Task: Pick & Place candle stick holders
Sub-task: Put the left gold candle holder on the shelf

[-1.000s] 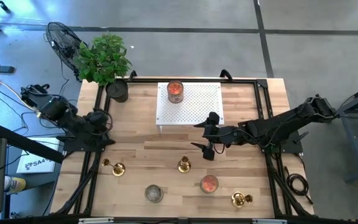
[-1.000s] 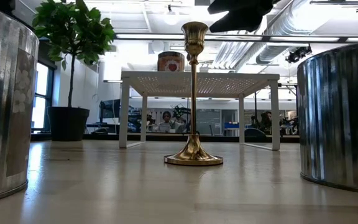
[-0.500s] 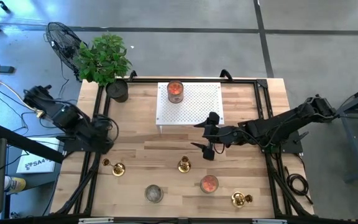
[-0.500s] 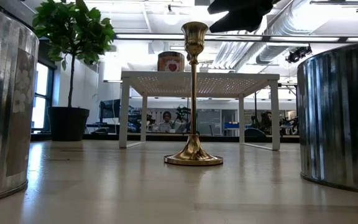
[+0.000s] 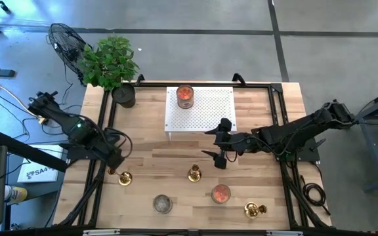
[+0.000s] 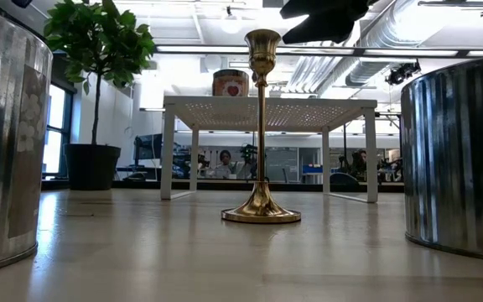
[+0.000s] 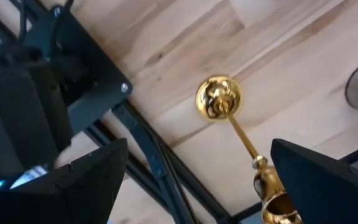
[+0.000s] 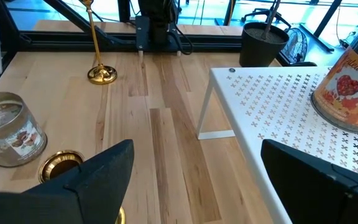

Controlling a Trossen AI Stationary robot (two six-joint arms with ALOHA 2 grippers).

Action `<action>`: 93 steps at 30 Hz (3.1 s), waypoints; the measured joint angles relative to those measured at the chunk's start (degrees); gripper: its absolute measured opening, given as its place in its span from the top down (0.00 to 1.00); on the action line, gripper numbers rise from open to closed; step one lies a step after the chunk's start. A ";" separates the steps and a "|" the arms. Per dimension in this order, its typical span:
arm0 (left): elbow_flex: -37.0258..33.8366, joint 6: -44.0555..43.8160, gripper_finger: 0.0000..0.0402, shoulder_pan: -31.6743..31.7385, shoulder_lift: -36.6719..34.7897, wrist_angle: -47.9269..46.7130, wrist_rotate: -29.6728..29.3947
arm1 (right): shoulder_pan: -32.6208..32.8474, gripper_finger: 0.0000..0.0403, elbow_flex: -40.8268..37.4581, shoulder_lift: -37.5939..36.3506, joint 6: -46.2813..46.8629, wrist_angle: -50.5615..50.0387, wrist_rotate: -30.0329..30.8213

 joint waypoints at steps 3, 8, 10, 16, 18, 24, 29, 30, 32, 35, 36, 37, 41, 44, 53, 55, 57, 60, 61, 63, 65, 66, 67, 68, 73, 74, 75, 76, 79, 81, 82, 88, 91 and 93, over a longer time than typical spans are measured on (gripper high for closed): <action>0.00 0.00 0.04 0.02 1.12 0.44 1.30 | 0.00 0.14 0.00 0.00 -0.02 0.00 0.17; 0.00 2.01 0.04 0.02 1.62 2.34 1.06 | 0.00 0.14 0.00 0.00 -0.02 -0.12 0.17; 0.00 2.02 0.04 0.02 1.62 3.69 0.38 | 0.00 0.14 0.00 0.00 -0.02 -0.30 0.17; 0.00 1.63 0.04 0.00 1.62 6.39 1.10 | 0.02 0.14 0.00 0.00 -0.02 -0.43 0.17; 0.00 1.63 0.04 0.02 1.62 6.65 1.12 | 0.00 0.14 0.00 0.00 -0.02 -0.54 0.17; 0.00 1.59 0.04 0.00 1.62 7.01 1.10 | 0.00 0.14 0.00 0.00 0.04 -0.85 0.17; 0.00 1.08 0.04 0.00 1.62 7.01 1.19 | 0.00 0.14 0.00 0.00 0.10 -0.96 0.17; 0.00 0.70 0.04 0.00 1.62 7.02 1.24 | 0.01 0.14 0.00 0.00 0.14 -1.06 0.17; 0.00 0.12 0.04 0.00 1.62 7.01 1.75 | 0.01 0.14 0.00 -0.01 0.15 -1.25 0.17; 0.00 -0.16 0.04 -0.39 1.62 6.93 2.18 | 0.02 0.14 0.00 0.00 0.15 -1.29 -0.02; 0.00 -0.73 0.04 -0.87 1.62 6.93 1.99 | 0.02 0.14 0.00 -0.01 0.17 -1.29 -0.08; 0.00 -1.52 0.04 -1.58 1.62 6.90 1.84 | 0.02 0.14 0.00 0.00 0.17 -1.31 -0.20; 0.00 -4.77 0.04 -4.42 1.62 6.93 1.71 | 0.02 0.14 0.00 0.00 0.17 -1.34 -1.12; 0.00 -7.27 0.04 -6.33 1.62 6.84 0.77 | 0.04 0.14 0.00 0.00 0.17 -1.36 -1.27; 0.00 -12.11 0.04 -7.96 1.62 7.01 0.75 | 0.04 0.14 0.00 0.00 0.17 -1.33 -1.16; 0.00 -12.26 0.04 -7.94 1.62 7.03 1.42 | 0.04 0.14 0.00 0.00 0.17 -1.31 -1.16; 0.00 -12.32 0.04 -7.89 1.62 7.12 1.58 | 0.04 0.14 0.00 -0.02 0.17 -1.31 -1.15; 0.00 -12.36 0.04 -7.89 1.62 7.32 1.60 | 0.04 0.14 0.00 0.00 0.17 -1.31 -1.14; 0.00 -12.38 0.04 -7.89 1.62 7.30 1.60 | 0.04 0.14 0.00 0.00 0.17 -1.29 -1.14; 0.00 -12.44 0.04 -7.87 1.62 7.30 1.60 | 0.04 0.14 0.00 0.00 0.17 -1.31 -1.16; 0.00 -12.45 0.04 -7.87 1.62 7.30 1.60 | 0.04 0.14 0.00 -0.01 0.17 -1.29 -1.23; 0.00 -12.40 0.04 -7.87 1.62 7.30 1.56 | 0.04 0.14 0.00 0.00 0.17 -1.29 -1.23; 0.00 -12.15 0.04 -7.87 1.62 7.30 1.41 | 0.04 0.14 0.00 0.00 0.17 -1.29 -1.25; 0.00 -12.03 0.04 -7.87 1.62 7.30 1.13 | 0.04 0.14 0.00 0.00 0.17 -1.29 -1.25; 0.00 -12.11 0.04 -7.87 1.62 7.47 0.71 | 0.04 0.14 0.00 0.00 0.20 -1.29 -1.27; 0.00 -12.16 0.04 -7.87 1.62 7.74 0.89 | 0.04 0.14 0.00 0.00 0.17 -1.29 -1.27; 0.00 -12.09 0.04 -7.87 1.62 8.14 0.93 | 0.04 0.14 0.00 -0.01 0.18 -1.29 -1.27; 0.00 -12.01 0.04 -7.87 1.62 8.75 0.90 | 0.04 0.14 0.00 0.00 0.17 -1.29 -1.27; 0.00 -11.34 0.04 -7.87 1.62 10.68 0.41 | 0.04 0.14 0.00 -0.02 0.17 -1.29 -1.27; 0.00 -10.69 0.04 -7.87 1.62 10.81 0.31 | 0.04 0.14 0.00 0.00 0.17 -1.29 -1.29; 0.00 -10.50 0.04 -7.87 1.62 10.53 0.31 | 0.04 0.14 0.00 0.00 0.17 -1.29 -1.29; -0.02 -10.01 0.04 -7.87 2.47 10.30 0.18 | 0.07 0.14 0.00 0.00 0.17 -1.38 -1.29; -0.02 -9.09 0.04 -7.87 3.43 10.20 0.37 | 0.07 0.14 0.00 -0.01 0.17 -1.44 -1.32; -0.02 -9.03 0.04 -7.87 4.22 10.05 1.35 | 0.07 0.14 0.00 0.00 0.17 -1.55 -1.32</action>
